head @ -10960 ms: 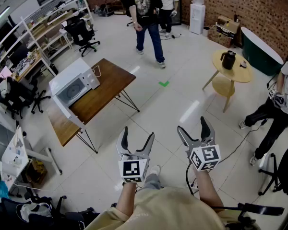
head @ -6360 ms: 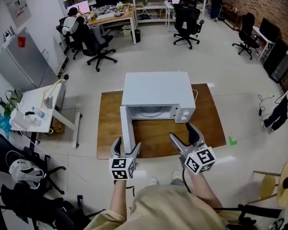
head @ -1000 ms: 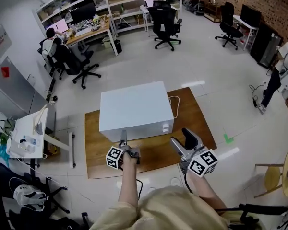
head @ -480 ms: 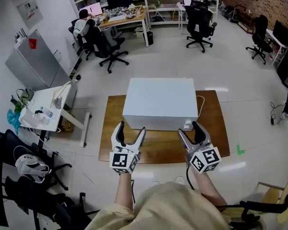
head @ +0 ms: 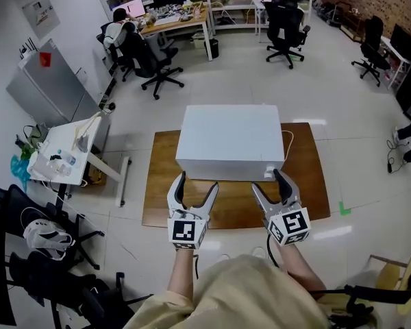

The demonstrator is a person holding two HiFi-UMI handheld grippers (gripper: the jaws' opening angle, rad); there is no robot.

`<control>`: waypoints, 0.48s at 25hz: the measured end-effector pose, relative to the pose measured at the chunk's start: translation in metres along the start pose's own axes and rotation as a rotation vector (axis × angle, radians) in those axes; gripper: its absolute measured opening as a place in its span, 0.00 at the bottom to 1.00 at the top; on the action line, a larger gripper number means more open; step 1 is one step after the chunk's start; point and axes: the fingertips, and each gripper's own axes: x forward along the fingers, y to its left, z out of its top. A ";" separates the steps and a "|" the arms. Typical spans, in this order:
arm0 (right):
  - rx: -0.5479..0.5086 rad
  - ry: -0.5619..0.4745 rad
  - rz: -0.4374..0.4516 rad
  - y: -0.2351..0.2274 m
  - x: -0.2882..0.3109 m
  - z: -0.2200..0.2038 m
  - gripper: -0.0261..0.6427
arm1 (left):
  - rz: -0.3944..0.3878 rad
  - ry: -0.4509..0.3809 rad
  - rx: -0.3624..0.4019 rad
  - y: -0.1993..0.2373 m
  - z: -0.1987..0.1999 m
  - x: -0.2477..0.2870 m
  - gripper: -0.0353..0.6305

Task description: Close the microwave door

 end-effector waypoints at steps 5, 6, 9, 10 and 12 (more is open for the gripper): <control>0.027 0.049 0.004 0.016 0.009 -0.020 0.48 | -0.044 -0.045 0.072 0.000 -0.001 0.002 0.61; 0.029 0.049 0.005 0.013 0.009 -0.021 0.48 | -0.046 -0.045 0.064 -0.002 -0.001 0.006 0.61; 0.023 0.041 0.004 0.009 0.008 -0.017 0.48 | -0.039 -0.041 0.030 -0.001 -0.002 0.013 0.61; 0.019 0.040 0.002 0.011 0.008 -0.015 0.48 | -0.035 -0.042 0.017 0.003 -0.002 0.012 0.61; 0.012 0.043 -0.005 0.010 0.008 -0.010 0.48 | -0.030 -0.043 -0.001 0.006 0.001 0.013 0.61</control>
